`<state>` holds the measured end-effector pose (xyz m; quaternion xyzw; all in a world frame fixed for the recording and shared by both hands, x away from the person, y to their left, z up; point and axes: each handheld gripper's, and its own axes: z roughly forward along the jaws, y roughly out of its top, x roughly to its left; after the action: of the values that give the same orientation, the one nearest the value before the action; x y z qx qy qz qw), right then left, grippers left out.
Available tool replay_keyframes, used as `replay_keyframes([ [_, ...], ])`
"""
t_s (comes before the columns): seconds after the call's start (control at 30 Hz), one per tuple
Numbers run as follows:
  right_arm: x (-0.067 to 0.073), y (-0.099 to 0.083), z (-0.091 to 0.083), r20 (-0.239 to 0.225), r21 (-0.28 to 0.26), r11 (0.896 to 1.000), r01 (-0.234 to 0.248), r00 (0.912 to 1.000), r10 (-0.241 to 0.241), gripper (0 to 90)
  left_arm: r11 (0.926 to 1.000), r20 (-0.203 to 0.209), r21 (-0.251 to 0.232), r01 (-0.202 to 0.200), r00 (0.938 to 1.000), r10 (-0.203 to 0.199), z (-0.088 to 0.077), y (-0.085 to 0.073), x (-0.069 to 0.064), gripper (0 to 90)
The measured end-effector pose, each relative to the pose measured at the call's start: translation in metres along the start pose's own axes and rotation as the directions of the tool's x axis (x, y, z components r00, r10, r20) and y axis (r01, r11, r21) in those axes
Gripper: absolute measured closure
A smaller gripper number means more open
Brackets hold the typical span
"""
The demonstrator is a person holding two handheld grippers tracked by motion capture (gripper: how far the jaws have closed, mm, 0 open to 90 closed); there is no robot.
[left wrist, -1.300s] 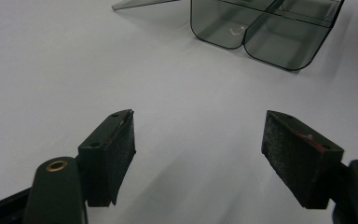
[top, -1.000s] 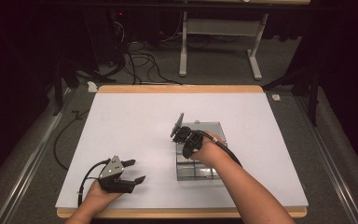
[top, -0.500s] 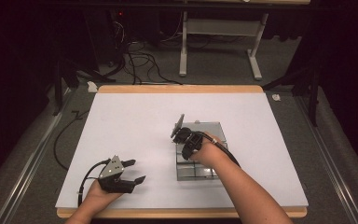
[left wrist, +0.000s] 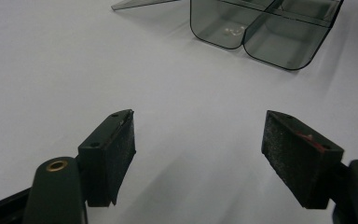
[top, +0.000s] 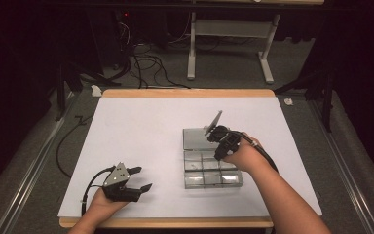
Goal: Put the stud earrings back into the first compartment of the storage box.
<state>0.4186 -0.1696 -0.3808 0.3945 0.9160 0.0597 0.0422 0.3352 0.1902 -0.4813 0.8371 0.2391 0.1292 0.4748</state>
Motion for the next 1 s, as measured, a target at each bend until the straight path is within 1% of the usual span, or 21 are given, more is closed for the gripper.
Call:
replay_keyframes([
  [0.03, -0.003, -0.006, -0.002, 0.002, 0.004, 1.000, -0.028, 0.9996, 0.028, 78.2, 1.0000, 0.000, 0.000, 0.001, 1.0000, -0.001, 0.000, 0.000, 0.000, 26.2],
  [0.23, -0.030, -0.038, -0.007, 0.022, -0.006, 0.995, -0.096, 0.9951, 0.096, 76.5, 1.0000, -0.003, 0.002, 0.005, 1.0000, -0.005, 0.000, 0.000, 0.000, 26.2],
  [0.27, -0.033, -0.044, -0.008, 0.019, -0.003, 0.992, -0.125, 0.9919, 0.125, 75.9, 1.0000, -0.004, 0.002, 0.005, 1.0000, -0.005, 0.000, 0.000, 0.000, 26.2],
  [0.3, -0.039, -0.049, -0.008, 0.023, -0.004, 0.993, -0.122, 0.9923, 0.122, 75.2, 1.0000, -0.005, 0.002, 0.006, 1.0000, -0.006, 0.000, 0.000, 0.000, 26.1],
  [0.37, -0.046, -0.059, -0.007, 0.028, -0.003, 0.989, -0.145, 0.9890, 0.145, 74.4, 1.0000, -0.006, 0.003, 0.007, 1.0000, -0.007, 0.000, 0.000, 0.000, 26.1],
  [0.4, -0.049, -0.064, -0.007, 0.029, -0.002, 0.986, -0.167, 0.9855, 0.167, 74.1, 1.0000, -0.006, 0.002, 0.008, 1.0000, -0.008, 0.000, 0.000, 0.001, 26.1],
  [0.43, -0.052, -0.067, -0.006, 0.033, -0.005, 0.987, -0.159, 0.9867, 0.159, 73.3, 0.9999, -0.004, 0.000, 0.013, 0.9999, -0.013, 0.000, 0.000, 0.001, 26.0],
  [0.47, -0.056, -0.073, -0.004, 0.036, -0.003, 0.984, -0.177, 0.9835, 0.177, 72.8, 0.9998, -0.001, -0.007, 0.020, 0.9998, -0.020, -0.001, 0.000, 0.002, 26.0],
  [0.5, -0.059, -0.078, -0.003, 0.035, -0.001, 0.983, -0.184, 0.9823, 0.184, 72.2, 0.9996, 0.002, -0.011, 0.028, 0.9996, -0.028, -0.001, 0.000, 0.003, 25.9],
  [0.63, -0.067, -0.093, 0.004, 0.040, -0.011, 0.975, -0.222, 0.9742, 0.222, 68.6, 0.9992, 0.001, -0.019, 0.036, 0.9994, -0.036, -0.002, -0.001, 0.003, 25.9],
  [0.67, -0.068, -0.096, 0.005, 0.042, -0.019, 0.973, -0.232, 0.9717, 0.233, 68.4, 0.9992, -0.001, -0.019, 0.036, 0.9994, -0.036, -0.002, -0.001, 0.003, 25.9],
  [0.7, -0.070, -0.099, 0.006, 0.043, -0.028, 0.973, -0.230, 0.9721, 0.231, 67.7, 0.9992, -0.001, -0.019, 0.036, 0.9993, -0.036, -0.002, -0.001, 0.003, 25.9],
  [0.8, -0.074, -0.106, 0.009, 0.036, -0.059, 0.965, -0.256, 0.9654, 0.258, 67.0, 0.9991, -0.001, -0.018, 0.037, 0.9993, -0.037, -0.002, -0.001, 0.003, 25.9],
  [0.9, -0.074, -0.110, 0.010, 0.029, -0.082, 0.960, -0.266, 0.9626, 0.269, 64.7, 0.9992, -0.003, -0.017, 0.037, 0.9993, -0.037, -0.002, -0.001, 0.003, 25.9],
  [0.93, -0.074, -0.111, 0.010, 0.032, -0.092, 0.960, -0.264, 0.9630, 0.267, 64.0, 0.9992, -0.004, -0.017, 0.036, 0.9993, -0.036, -0.002, -0.001, 0.003, 25.9],
  [1.0, -0.073, -0.113, 0.011, 0.023, -0.117, 0.956, -0.270, 0.9614, 0.274, 61.9, 0.9991, -0.005, -0.019, 0.037, 0.9993, -0.037, -0.002, -0.001, 0.003, 25.9],
])
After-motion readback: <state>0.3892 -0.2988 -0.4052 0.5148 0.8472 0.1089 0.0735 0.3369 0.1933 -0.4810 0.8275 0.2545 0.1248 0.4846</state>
